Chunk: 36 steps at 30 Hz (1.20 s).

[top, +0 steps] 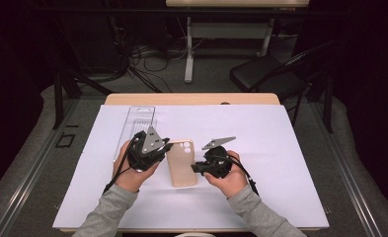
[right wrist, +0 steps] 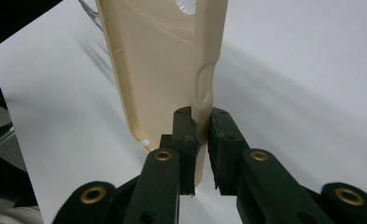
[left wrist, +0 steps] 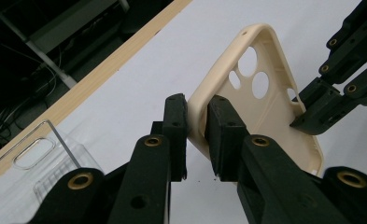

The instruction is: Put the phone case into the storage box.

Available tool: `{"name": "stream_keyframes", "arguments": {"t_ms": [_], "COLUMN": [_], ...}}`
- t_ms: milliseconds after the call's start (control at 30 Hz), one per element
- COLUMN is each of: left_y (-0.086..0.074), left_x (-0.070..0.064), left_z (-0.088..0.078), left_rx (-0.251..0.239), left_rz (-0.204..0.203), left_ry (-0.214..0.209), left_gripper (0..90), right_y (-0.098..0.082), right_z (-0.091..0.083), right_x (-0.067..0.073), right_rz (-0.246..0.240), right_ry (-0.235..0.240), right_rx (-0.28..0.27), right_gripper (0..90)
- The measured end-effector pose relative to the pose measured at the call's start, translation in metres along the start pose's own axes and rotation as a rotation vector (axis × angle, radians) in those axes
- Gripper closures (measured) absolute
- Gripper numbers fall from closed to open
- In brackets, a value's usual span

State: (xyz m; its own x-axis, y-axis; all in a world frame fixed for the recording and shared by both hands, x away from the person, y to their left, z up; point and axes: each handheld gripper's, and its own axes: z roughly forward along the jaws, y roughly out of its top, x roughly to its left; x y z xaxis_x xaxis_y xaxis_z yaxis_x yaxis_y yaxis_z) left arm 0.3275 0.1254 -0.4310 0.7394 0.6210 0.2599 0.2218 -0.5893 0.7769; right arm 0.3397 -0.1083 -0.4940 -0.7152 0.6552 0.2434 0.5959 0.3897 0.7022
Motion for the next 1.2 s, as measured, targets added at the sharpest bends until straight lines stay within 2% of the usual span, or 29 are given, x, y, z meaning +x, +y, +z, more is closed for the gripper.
{"name": "stream_keyframes", "arguments": {"t_ms": [333, 500, 967, 1100, 1200], "left_y": [-0.001, -0.002, -0.007, -0.009, -0.01], "left_x": [0.002, 0.004, 0.014, 0.017, 0.02], "left_z": [0.0, 0.0, -0.002, -0.002, -0.003], "left_rx": [-0.01, -0.017, -0.034, -0.035, -0.031], "left_rz": [-0.008, -0.026, -0.067, -0.071, -0.077], "left_ry": [-0.003, -0.014, -0.005, 0.005, 0.008], "left_gripper": [79.0, 79.0, 78.9, 78.9, 78.9], "right_y": [0.0, 0.001, 0.003, 0.003, 0.004], "right_z": [0.0, -0.001, -0.005, -0.009, -0.011], "right_x": [0.0, 0.0, -0.006, -0.01, -0.013], "right_rz": [-0.005, -0.006, 0.009, 0.004, -0.004], "right_ry": [0.011, 0.017, 0.044, 0.023, 0.032], "right_rx": [-0.013, -0.024, -0.066, -0.078, -0.095], "right_gripper": [80.0, 75.1, 59.1, 55.2, 54.2]}}
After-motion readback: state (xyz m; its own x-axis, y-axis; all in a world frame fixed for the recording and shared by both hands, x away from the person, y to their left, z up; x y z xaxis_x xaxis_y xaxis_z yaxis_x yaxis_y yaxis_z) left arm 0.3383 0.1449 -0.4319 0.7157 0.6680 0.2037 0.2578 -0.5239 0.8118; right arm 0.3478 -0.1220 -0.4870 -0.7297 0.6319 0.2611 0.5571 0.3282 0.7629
